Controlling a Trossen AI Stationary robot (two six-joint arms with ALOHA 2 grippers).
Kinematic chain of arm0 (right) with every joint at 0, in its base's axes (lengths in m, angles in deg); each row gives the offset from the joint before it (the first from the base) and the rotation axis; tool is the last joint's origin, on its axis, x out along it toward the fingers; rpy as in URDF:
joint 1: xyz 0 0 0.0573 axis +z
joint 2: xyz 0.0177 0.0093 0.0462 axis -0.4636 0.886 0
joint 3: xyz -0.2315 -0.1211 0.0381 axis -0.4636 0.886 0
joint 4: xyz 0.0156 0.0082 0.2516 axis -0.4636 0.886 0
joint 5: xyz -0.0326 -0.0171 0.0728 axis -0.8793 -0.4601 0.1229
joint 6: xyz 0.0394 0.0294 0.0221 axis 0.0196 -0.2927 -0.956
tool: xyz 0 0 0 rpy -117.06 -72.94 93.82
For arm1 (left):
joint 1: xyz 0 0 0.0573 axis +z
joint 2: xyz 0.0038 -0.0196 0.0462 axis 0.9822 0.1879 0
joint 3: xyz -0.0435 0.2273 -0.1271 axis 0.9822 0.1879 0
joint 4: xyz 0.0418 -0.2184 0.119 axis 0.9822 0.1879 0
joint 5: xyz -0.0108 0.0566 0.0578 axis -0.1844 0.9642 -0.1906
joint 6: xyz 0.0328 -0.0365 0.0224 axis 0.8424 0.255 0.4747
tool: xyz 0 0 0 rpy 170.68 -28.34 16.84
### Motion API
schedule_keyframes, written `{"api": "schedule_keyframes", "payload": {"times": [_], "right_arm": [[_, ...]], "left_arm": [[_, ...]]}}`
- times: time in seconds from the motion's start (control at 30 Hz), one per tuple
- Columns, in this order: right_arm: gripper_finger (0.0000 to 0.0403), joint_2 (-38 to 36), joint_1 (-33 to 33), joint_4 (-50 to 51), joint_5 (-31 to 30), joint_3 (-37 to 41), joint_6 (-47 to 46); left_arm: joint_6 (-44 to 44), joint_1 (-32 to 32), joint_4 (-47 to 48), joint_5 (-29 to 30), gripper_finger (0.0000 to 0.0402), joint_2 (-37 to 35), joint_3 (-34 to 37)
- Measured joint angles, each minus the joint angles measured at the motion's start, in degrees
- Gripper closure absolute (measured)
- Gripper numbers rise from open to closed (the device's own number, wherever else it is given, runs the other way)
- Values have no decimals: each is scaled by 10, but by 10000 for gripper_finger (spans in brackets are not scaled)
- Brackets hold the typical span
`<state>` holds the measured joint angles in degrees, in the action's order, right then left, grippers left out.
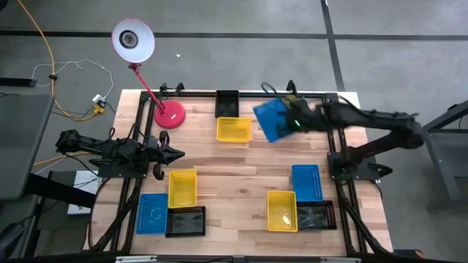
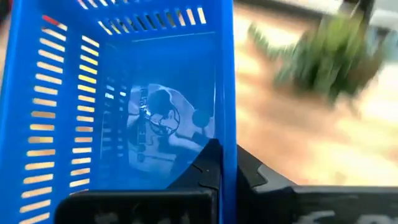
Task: Stack baskets by color
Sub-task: Stack the top blue bin on the right blue bin
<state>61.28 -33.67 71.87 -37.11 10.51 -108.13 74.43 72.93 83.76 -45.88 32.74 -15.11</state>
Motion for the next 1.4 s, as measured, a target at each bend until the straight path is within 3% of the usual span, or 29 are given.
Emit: {"api": "schedule_keyframes", "payload": {"times": [0.17, 0.3, 0.5, 0.7, 0.87, 1.4], "right_arm": [[403, -103, 151, 4, -15, 88, -208], [403, -139, 272, 19, -29, 132, -361], [403, -98, 421, 97, -3, 122, -549], [403, -26, 522, 214, 98, 94, -699], [403, 12, 552, 220, 143, 94, -718], [403, 60, 502, 220, 131, 112, -712]], "left_arm": [[0, 0, 0, 0, 401, 0, 0], [0, 0, 0, 0, 401, 0, 0], [0, 0, 0, 0, 401, 0, 0], [0, 0, 0, 0, 401, 0, 0], [0, 0, 0, 0, 401, 0, 0], [0, 0, 0, 0, 401, 0, 0]]}}
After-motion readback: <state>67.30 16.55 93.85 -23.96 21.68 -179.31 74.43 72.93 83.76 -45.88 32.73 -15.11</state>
